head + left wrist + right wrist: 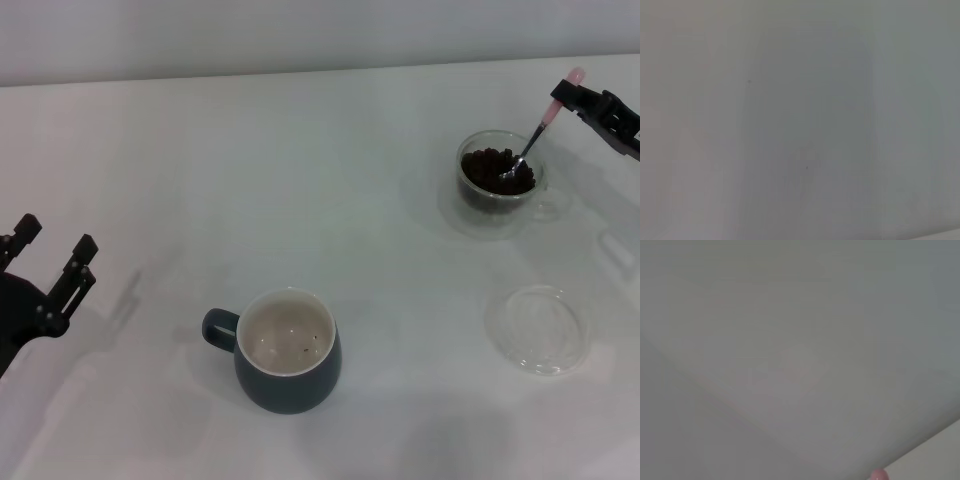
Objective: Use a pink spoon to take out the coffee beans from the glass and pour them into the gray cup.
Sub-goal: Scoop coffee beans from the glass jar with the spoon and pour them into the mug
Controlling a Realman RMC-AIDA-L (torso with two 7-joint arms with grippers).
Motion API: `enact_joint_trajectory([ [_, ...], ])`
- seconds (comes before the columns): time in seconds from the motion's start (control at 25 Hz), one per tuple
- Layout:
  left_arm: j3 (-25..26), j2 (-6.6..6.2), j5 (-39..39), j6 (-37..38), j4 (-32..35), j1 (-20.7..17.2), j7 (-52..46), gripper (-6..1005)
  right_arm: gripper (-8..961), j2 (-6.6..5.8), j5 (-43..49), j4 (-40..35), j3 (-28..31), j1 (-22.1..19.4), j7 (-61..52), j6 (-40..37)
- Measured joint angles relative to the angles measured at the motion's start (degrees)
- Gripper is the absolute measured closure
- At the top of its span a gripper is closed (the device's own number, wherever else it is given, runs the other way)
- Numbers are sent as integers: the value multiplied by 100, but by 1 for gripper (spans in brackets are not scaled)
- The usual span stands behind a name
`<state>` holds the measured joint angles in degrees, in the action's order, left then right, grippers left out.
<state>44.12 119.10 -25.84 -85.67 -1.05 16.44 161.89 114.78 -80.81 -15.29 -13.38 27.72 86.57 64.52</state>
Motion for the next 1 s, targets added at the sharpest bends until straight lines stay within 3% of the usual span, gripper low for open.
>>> enact_joint_trajectory([
  [1.0,0,8,29,78,-71,-2,-9,348,814,-9,-805,236,9,-231,-667,15],
])
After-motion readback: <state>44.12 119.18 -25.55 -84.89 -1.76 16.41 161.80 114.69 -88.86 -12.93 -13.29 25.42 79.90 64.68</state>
